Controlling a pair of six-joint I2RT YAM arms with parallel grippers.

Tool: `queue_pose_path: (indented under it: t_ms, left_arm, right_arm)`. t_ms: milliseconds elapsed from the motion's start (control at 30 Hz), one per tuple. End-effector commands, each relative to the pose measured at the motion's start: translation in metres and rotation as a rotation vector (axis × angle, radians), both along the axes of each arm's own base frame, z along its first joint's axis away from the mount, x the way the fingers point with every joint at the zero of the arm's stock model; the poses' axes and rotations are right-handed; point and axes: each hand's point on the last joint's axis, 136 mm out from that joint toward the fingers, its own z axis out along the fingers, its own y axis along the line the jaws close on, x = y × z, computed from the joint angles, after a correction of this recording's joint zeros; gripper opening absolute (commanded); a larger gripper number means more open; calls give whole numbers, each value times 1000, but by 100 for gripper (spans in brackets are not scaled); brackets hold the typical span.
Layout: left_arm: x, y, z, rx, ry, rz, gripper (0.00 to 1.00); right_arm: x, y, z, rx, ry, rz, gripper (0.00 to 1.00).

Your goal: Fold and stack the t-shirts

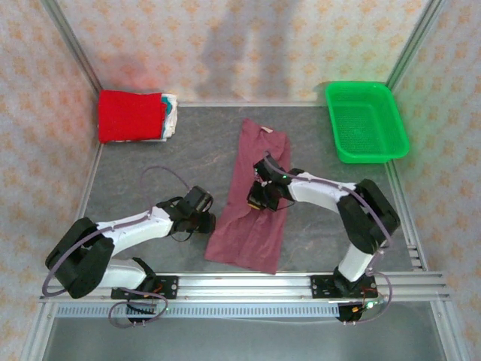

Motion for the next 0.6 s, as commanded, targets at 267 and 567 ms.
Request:
queue_pose_path:
  t_ms: [267,567]
  left_arm:
    - [-32,-8,2,-124,63,-6,38]
    - [-31,-9,16,-157,-12,-15,38]
  right_arm:
    - [33,-10,31,-50,-184,45,34]
    - [-9,25,43,157,-143,193,30]
